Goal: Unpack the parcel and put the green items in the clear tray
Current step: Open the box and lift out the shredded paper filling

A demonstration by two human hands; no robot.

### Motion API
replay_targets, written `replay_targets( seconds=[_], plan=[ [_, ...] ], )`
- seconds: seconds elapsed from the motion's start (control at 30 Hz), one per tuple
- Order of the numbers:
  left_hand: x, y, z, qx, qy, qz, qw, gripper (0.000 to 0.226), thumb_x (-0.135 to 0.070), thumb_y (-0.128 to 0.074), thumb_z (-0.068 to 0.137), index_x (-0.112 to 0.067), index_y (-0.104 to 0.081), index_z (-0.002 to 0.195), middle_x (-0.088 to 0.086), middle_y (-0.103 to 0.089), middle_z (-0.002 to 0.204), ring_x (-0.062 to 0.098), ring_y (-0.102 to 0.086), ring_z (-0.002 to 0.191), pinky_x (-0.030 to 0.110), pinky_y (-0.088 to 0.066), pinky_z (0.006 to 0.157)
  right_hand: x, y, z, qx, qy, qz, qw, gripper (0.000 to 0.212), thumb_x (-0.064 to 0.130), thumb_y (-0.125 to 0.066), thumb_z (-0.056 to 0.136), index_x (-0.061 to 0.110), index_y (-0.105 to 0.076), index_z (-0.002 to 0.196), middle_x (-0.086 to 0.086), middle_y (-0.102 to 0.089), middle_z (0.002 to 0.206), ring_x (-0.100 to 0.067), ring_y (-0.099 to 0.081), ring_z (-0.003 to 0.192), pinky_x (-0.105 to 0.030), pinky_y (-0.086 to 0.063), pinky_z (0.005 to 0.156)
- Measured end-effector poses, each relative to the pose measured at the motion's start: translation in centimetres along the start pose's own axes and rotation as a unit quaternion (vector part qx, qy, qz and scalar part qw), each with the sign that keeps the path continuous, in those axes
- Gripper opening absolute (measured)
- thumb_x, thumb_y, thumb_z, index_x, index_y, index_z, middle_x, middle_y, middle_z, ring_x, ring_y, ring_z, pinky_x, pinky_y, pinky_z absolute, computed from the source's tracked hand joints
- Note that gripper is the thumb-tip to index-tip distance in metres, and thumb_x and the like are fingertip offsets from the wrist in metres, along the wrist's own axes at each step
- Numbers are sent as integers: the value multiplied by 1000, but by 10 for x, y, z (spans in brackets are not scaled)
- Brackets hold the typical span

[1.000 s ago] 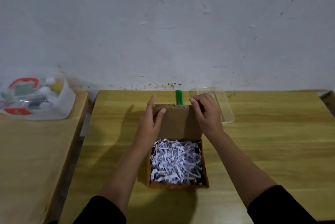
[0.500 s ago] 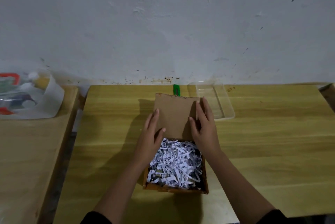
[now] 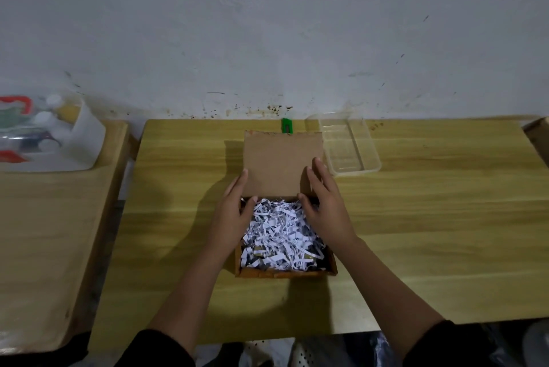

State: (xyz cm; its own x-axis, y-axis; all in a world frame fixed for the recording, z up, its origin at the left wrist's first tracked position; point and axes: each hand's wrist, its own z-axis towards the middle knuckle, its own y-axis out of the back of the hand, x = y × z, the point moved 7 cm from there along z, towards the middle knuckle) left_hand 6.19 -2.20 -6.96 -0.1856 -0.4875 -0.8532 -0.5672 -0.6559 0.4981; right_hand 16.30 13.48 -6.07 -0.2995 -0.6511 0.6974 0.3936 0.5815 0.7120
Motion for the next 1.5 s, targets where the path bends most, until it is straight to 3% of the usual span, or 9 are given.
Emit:
replay_targets(
  seconds=[0.13, 0.27, 0.43, 0.53, 0.73, 0.9, 1.07, 1.27, 1.5],
  plan=[
    [-7, 6, -4, -15, -15, 45, 999, 56, -18, -50, 94, -19, -26, 145, 0, -23, 154, 15, -20, 142, 33, -24, 115, 3, 8, -6, 4, 5, -8, 1000, 53, 11, -57, 90, 6, -38, 139, -8, -22, 155, -17, -14, 142, -32, -19, 116],
    [-39, 23, -26, -74, -105, 112, 985, 47, -19, -51, 94, -13, -39, 139, -5, -25, 151, 5, -7, 141, 25, -14, 112, 18, 28, -26, -13, 82, -28, 996, 45, 14, -59, 89, 5, -48, 132, -12, -38, 147, -23, -28, 140, -33, -26, 114],
    [-52, -3, -49, 115, -129, 196, 965, 60, -32, -50, 94, -18, -24, 146, -10, -20, 152, 4, -13, 141, 17, -13, 108, 31, 18, -41, 160, 102, -57, 980, 59, 26, -64, 85, 11, -41, 138, -8, -38, 145, -19, -29, 137, -36, -32, 113],
    [-42, -21, -49, 205, -86, 290, 931, 81, -42, -59, 86, -16, -14, 148, -1, -13, 157, 15, -14, 143, 27, -22, 112, 30, 1, -41, 267, 79, -107, 954, 77, 32, -71, 77, 12, -32, 141, -7, -32, 146, -22, -30, 134, -37, -37, 107],
    [-28, -38, -35, 296, -51, 449, 842, 113, -62, -68, 66, -12, -8, 147, 6, -18, 153, 26, -17, 140, 39, -26, 114, 17, -23, -34, 366, 7, -191, 911, 115, 38, -82, 61, 19, -8, 147, -10, -26, 145, -34, -24, 134, -46, -35, 107],
    [-20, -50, -28, 366, 4, 482, 796, 116, -59, -69, 68, -10, 0, 148, 10, -10, 156, 29, -18, 142, 39, -30, 112, 14, -37, -32, 429, -21, -233, 873, 121, 38, -83, 60, 17, -2, 147, -16, -27, 144, -39, -29, 131, -47, -36, 104],
    [-14, -57, -25, 353, -1, 485, 800, 107, -56, -70, 68, -9, -12, 144, 11, -21, 148, 32, -29, 132, 40, -37, 104, 14, -41, -33, 414, -5, -249, 875, 112, 38, -80, 63, 10, -8, 145, -18, -31, 139, -39, -33, 126, -45, -39, 101],
    [-13, -64, -26, 255, -62, 481, 837, 100, -54, -69, 71, -5, -16, 140, 13, -32, 135, 32, -38, 120, 42, -36, 103, 16, -46, -41, 314, 34, -274, 908, 105, 36, -77, 69, 6, -9, 144, -20, -34, 139, -38, -37, 124, -46, -40, 103],
    [-6, -70, -25, 291, 12, 410, 864, 108, -40, -80, 65, -7, -11, 141, 12, -22, 137, 37, -24, 129, 43, -37, 105, 1, -64, -37, 300, 20, -270, 915, 98, 34, -72, 72, 11, -9, 143, -18, -33, 135, -41, -36, 120, -46, -42, 100]
  ],
)
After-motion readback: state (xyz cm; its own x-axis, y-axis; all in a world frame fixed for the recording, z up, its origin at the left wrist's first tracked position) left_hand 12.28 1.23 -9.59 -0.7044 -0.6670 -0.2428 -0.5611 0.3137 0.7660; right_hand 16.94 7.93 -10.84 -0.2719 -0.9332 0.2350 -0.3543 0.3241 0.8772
